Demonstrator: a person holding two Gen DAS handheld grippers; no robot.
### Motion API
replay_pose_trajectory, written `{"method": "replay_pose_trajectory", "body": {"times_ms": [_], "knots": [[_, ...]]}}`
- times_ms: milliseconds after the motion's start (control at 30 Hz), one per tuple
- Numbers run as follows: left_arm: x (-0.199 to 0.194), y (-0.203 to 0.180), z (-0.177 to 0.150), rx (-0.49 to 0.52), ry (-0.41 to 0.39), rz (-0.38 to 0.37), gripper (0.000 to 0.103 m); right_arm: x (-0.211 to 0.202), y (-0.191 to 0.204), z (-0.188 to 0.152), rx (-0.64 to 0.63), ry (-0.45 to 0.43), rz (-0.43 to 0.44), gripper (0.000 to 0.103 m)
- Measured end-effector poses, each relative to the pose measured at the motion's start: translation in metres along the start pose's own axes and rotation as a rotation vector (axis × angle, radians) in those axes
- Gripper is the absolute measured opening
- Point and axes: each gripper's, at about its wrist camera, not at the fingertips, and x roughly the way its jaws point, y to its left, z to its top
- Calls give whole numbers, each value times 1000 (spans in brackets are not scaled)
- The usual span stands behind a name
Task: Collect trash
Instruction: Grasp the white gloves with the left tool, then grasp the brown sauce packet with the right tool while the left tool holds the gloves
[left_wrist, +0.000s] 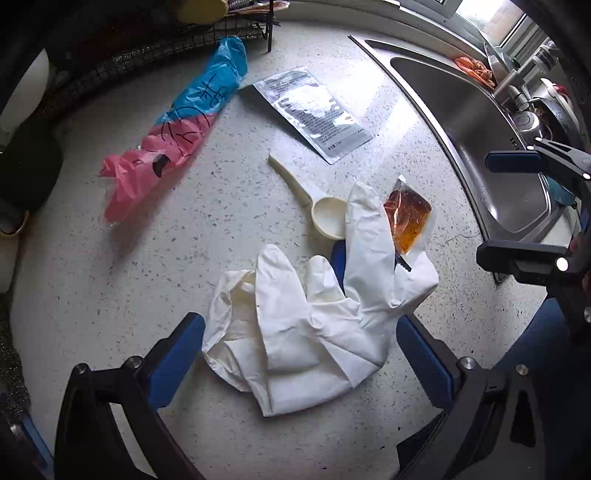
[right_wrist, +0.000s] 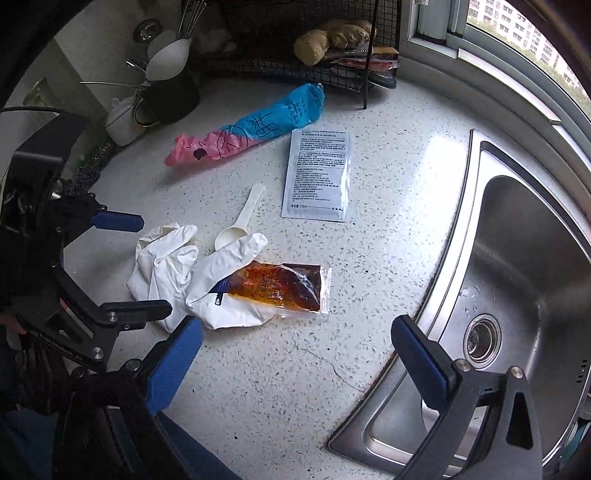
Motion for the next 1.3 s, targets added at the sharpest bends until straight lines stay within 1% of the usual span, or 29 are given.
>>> {"method": "replay_pose_trajectory", "body": {"times_ms": [67,200,267,300,367,400,433,467,500,533,567,600,667,767,800,867,900,933,1000,1100,1167,1233,1300], "knots": [[9,-1,0,12,19,-8,102,5,-3,1,4,21,4,103],[8,-4,1,18,15,-8,99,16,-7,6,3,60,16,103],[6,-3,-1,17,15,9,89,19,-6,8,-2,71,23,103],[4,-2,-1,18,15,15,86,21,-6,9,-6,75,24,103],[2,0,-3,26,16,32,71,23,-4,10,-11,80,29,103],[1,2,-4,29,18,46,66,24,-5,11,-10,81,30,103],[0,5,-4,27,20,63,54,26,-4,11,-9,82,31,102],[-3,11,-4,10,19,76,37,26,-5,11,-5,81,31,103],[-4,18,-3,-23,19,84,26,26,-6,11,-1,80,27,103],[-6,27,-2,-68,22,77,13,26,-7,11,2,79,26,103],[-7,34,-2,-101,25,55,10,26,-7,11,4,80,30,103],[-8,36,-3,-107,25,52,9,25,-8,10,5,79,40,103],[-11,35,-6,-99,20,83,7,25,-6,11,-11,80,57,103],[-18,31,-13,-114,17,78,7,23,1,12,-60,81,88,103],[-22,29,-18,-115,14,77,7,25,3,14,-84,87,97,103],[-29,24,-21,-127,3,66,7,27,12,17,-159,86,84,102],[-32,22,-22,-138,-5,62,7,28,16,19,-199,79,79,101],[-36,21,-25,-146,-9,59,7,29,19,21,-234,77,75,95],[-47,20,-35,-157,-19,55,7,35,23,24,-291,86,79,90],[-52,18,-41,-191,-28,47,7,45,28,29,-363,105,86,88],[-56,18,-47,-213,-31,50,7,55,32,31,-403,121,75,77],[-49,16,-40,-237,-33,47,7,66,37,33,-445,151,67,71],[-51,17,-42,-255,-30,51,7,73,42,34,-474,168,90,68]]}}
